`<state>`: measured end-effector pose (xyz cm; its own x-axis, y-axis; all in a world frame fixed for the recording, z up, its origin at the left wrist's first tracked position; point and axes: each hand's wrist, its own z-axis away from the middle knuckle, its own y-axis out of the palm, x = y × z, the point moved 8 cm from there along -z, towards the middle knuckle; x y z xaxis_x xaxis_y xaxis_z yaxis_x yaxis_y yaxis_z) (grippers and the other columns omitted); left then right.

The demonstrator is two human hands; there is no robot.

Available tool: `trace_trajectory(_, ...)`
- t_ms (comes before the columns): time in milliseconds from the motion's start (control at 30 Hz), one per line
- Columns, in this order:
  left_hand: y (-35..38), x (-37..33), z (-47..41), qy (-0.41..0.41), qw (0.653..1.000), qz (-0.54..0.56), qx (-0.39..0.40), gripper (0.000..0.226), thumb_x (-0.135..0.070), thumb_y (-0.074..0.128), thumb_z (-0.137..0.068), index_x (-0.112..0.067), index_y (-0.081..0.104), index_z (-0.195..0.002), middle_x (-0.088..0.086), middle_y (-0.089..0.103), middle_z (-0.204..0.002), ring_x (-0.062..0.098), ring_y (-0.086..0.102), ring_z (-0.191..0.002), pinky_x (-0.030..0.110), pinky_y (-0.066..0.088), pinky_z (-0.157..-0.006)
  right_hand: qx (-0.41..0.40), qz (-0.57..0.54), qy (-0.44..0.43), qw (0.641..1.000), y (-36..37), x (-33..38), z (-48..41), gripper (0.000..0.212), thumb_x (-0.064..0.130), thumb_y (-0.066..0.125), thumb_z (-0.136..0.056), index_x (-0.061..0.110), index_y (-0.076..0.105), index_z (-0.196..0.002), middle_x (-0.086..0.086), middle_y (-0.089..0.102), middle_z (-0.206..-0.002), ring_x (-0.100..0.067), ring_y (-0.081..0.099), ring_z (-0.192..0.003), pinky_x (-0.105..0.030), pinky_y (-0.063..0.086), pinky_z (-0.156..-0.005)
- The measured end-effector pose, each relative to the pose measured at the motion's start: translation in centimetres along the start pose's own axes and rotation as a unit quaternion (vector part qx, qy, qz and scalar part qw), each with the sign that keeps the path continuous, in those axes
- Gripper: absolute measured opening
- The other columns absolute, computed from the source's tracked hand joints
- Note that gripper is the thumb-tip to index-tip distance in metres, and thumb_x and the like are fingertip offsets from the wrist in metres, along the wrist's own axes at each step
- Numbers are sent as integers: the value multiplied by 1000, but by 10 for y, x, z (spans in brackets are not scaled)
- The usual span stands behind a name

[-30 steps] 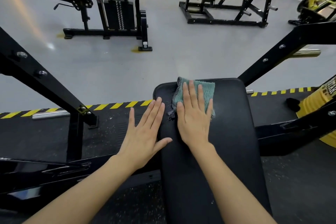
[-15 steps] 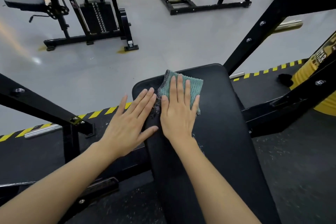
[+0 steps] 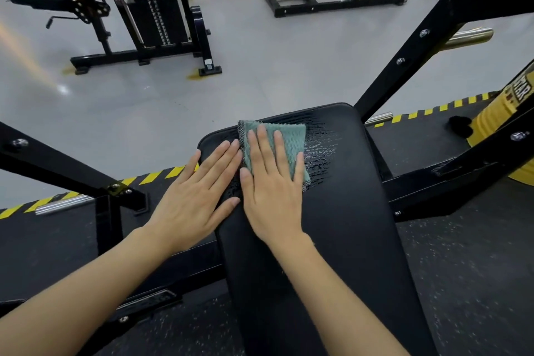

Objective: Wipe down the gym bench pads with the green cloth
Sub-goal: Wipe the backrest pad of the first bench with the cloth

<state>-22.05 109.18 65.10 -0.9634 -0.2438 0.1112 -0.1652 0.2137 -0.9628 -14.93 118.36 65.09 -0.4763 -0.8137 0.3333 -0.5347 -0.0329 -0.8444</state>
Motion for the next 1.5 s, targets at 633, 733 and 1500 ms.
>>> trace_trajectory(633,1,-2,0,4,1000,-12,-5,67,-46,21,-104,-5,18,-157,8,12,-167,22,9,-154,48,12,-122,-24,-14,121,992,-15,-44,-35,59,43,8,-101,24,5,-157,6,0,-165,-15,-6,-151,-47,-9,-119)
trace_trajectory(733,2,-1,0,3,1000,-10,-1,68,-46,22,-103,-6,17,-157,8,10,-167,22,8,-154,49,12,-122,0,1,21,1000,-8,-20,-16,56,39,17,-103,23,14,-157,6,8,-164,-15,1,-152,-48,0,-121)
trace_trajectory(1500,0,0,1,12,1000,2,-11,67,-45,23,-103,-7,15,-158,6,8,-167,20,7,-154,48,12,-122,23,5,-25,999,-5,-17,19,54,37,20,-104,23,17,-156,8,10,-164,-13,2,-151,-46,4,-121)
